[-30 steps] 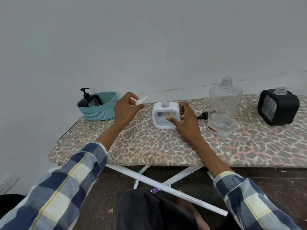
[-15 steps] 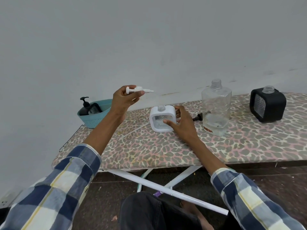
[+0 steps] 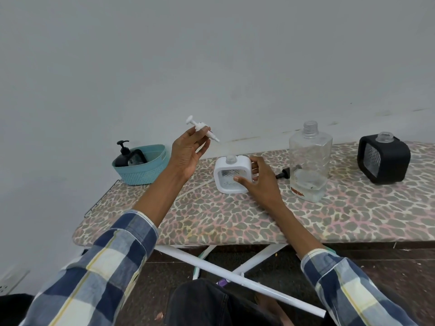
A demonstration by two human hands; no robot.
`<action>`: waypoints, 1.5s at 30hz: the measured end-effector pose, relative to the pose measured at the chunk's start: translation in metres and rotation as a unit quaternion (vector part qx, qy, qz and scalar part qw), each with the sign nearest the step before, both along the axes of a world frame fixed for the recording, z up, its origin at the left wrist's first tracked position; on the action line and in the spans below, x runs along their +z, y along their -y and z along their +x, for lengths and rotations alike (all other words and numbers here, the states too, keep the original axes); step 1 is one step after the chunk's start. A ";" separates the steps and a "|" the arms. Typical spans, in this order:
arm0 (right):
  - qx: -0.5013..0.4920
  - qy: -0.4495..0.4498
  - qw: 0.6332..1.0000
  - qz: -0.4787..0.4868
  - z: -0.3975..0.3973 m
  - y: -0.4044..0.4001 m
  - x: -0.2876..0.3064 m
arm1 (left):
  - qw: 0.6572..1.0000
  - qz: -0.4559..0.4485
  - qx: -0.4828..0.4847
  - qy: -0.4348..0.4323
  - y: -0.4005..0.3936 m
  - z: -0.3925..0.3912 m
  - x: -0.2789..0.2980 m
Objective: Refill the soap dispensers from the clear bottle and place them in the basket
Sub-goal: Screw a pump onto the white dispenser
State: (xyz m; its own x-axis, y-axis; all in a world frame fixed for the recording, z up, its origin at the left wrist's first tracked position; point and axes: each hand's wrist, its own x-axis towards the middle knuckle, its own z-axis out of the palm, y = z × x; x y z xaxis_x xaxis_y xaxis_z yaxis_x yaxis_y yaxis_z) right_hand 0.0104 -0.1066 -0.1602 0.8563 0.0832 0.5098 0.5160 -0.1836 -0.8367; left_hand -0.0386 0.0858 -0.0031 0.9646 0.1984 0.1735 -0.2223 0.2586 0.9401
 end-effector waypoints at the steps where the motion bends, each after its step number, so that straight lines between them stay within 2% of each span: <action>1: 0.001 0.000 1.000 0.001 0.000 0.000 0.000 | 1.000 0.011 0.008 0.007 0.000 0.000 0.000; 4: 0.001 -0.002 1.000 0.003 0.000 0.000 0.001 | 0.998 0.063 0.027 0.015 0.000 0.001 0.000; 8: -0.001 -0.002 1.000 0.002 -0.001 0.000 0.002 | 0.983 0.177 0.049 0.005 0.001 0.001 -0.006; 10: -0.003 -0.002 1.000 -0.001 -0.002 0.000 0.002 | 0.978 0.200 0.056 0.008 0.004 0.000 -0.009; 19: -0.003 -0.006 1.000 -0.002 -0.002 0.001 0.004 | 0.980 0.171 0.098 0.032 0.009 0.002 0.006; 27: -0.003 -0.007 1.000 -0.002 -0.002 0.000 0.003 | 0.962 0.252 0.087 0.049 0.018 0.004 -0.002; 38: -0.005 -0.007 1.000 -0.006 0.001 0.000 0.001 | 0.942 0.271 0.147 0.131 0.020 0.004 0.016; 45: -0.008 -0.004 1.000 -0.006 0.000 0.000 0.000 | 0.930 0.315 0.139 0.132 0.018 0.009 0.007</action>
State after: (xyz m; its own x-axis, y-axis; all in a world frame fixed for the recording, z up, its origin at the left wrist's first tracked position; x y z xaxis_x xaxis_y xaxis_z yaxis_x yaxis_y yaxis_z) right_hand 0.0109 -0.1065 -0.1597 0.8619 0.0758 0.5013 0.5056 -0.2018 -0.8388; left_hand -0.0300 0.0680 0.0042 0.7992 0.2120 0.5624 -0.4423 -0.4262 0.7891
